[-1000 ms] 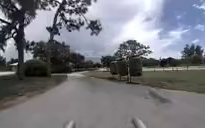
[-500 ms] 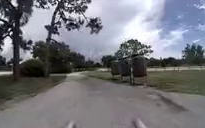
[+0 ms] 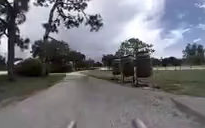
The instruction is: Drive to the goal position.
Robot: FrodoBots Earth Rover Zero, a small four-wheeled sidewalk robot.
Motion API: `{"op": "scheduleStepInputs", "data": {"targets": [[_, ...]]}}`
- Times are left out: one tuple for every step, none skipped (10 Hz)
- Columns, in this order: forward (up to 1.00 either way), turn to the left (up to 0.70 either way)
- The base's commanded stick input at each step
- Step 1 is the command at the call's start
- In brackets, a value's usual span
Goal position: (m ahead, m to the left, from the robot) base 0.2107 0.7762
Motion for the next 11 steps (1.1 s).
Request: {"op": "scheduleStepInputs", "data": {"targets": [[0.7,0.0],[0.7,0.03],[0.7,0.11],[0.7,0.24],[0.7,0.32],[0.7,0.35],[0.7,0.35],[0.7,0.35],[0.7,0.35],[0.7,0.35],[0.7,0.24]]}}
